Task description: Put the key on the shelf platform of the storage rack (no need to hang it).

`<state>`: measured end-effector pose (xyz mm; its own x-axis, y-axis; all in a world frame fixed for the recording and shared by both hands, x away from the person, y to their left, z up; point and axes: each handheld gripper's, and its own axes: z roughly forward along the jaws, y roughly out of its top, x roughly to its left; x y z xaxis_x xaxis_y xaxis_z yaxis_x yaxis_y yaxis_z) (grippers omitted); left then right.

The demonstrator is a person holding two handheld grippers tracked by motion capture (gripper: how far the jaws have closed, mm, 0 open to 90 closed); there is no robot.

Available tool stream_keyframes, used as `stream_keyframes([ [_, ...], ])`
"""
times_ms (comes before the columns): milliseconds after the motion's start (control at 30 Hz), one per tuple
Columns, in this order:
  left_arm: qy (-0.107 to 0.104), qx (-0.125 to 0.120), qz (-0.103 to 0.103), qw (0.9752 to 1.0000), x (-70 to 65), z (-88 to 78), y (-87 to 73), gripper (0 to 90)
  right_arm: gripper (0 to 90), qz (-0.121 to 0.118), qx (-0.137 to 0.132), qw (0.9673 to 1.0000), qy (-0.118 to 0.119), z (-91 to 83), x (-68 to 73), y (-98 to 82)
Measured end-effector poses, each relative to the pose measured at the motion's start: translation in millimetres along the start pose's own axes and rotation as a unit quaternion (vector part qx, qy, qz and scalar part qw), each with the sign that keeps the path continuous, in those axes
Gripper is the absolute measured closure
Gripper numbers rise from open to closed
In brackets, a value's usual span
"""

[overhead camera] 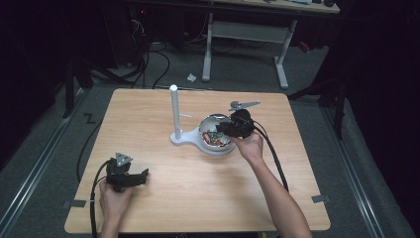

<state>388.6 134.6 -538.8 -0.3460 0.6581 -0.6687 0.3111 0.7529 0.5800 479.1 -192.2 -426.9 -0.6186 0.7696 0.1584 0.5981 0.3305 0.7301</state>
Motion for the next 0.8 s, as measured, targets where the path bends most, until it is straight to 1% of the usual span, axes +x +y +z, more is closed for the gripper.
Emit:
stream_keyframes([
  [133, -0.001, 0.001, 0.001, 1.0, 0.0, 0.0, -0.1, 10.1, 63.8, 0.007, -0.009, 0.9999, -0.003, -3.2, -2.6, -4.4],
  [267, -0.001, 0.001, 0.0, 1.0, -0.1, 0.0, -0.1, 10.0, 59.0, 0.01, -0.019, 0.9997, -0.007, -10.6, -5.1, -7.1],
  [367, -0.001, 0.001, 0.0, 1.0, 0.0, 0.0, -0.1, 10.0, 56.9, 0.008, -0.03, 0.9995, -0.011, -18.3, -5.4, -7.0],
  [400, -0.001, 0.001, 0.001, 1.0, 0.1, 0.0, -0.1, 10.0, 55.8, 0.008, -0.038, 0.9991, -0.014, -23.1, -5.1, -7.0],
  [567, -0.001, 0.001, 0.001, 1.0, 0.1, 0.0, -0.1, 10.0, 52.8, 0.008, -0.049, 0.9985, -0.023, -31.5, -5.7, -7.5],
  [633, -0.001, 0.001, 0.0, 1.0, 0.0, 0.0, -0.1, 10.0, 51.0, 0.014, -0.058, 0.9978, -0.029, -38.0, -7.7, -8.0],
  [667, -0.001, 0.001, 0.0, 1.0, 0.0, 0.0, -0.1, 10.0, 51.0, 0.014, -0.058, 0.9978, -0.029, -38.0, -7.7, -8.0],
  [800, -0.001, 0.001, 0.0, 1.0, 0.0, 0.0, -0.1, 10.0, 50.2, 0.02, -0.07, 0.9968, -0.034, -49.1, -10.8, -9.8],
])
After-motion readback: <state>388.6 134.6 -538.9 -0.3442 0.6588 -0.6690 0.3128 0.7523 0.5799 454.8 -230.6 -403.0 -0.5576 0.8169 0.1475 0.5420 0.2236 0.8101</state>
